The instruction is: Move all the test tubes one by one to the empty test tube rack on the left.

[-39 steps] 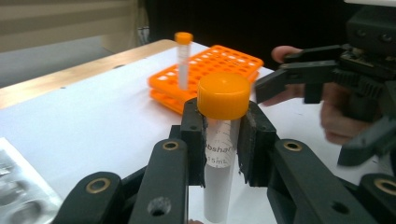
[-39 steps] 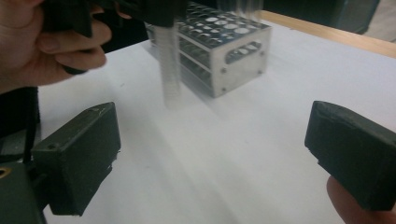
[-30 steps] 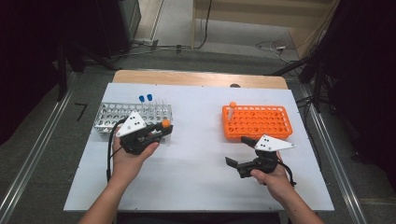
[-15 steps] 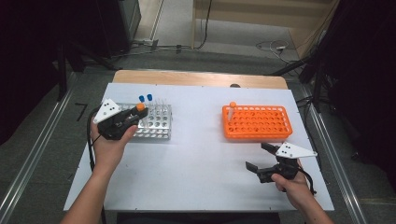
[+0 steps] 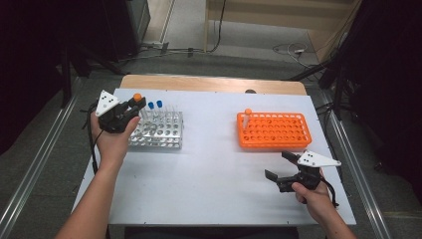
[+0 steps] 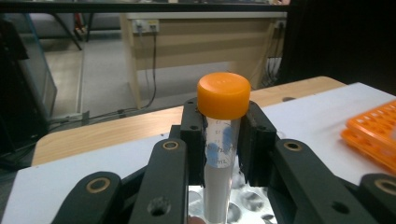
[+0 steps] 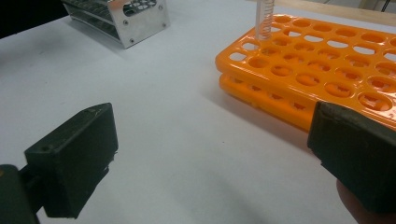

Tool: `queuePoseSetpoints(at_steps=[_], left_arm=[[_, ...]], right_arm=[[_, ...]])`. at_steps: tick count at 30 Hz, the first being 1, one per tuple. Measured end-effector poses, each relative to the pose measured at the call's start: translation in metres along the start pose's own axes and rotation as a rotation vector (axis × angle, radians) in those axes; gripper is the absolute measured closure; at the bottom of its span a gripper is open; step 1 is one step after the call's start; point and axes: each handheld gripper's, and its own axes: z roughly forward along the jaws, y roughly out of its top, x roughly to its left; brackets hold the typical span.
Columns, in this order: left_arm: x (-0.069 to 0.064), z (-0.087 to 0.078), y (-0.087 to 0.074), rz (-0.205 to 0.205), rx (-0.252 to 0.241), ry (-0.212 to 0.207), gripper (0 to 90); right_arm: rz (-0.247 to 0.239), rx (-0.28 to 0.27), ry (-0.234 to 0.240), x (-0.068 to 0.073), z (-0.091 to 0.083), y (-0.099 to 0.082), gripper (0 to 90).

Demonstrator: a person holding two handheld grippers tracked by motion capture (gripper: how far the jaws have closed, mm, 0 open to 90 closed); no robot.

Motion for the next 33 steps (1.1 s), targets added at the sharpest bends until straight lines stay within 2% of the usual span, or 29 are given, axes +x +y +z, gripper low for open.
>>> queuePoseSetpoints(at_steps=[5,13,24,33], left_arm=[[0.008,0.009,-0.001,-0.037,-0.015,0.033,74.2],[0.01,0.024,-0.006,-0.04,-0.004,0.046,74.2],[0.007,0.032,-0.016,-0.018,0.081,0.059,73.2],[0.006,0.028,-0.015,-0.019,0.09,0.051,61.3]], right_arm=[[0.001,-0.002,0.002,0.0,0.0,0.0,0.3],[0.004,0.002,0.005,0.0,0.002,-0.001,0.4],[0.01,0.004,0.007,-0.001,0.002,-0.002,0.5],[0.008,0.0,0.013,0.0,0.003,-0.002,0.5]])
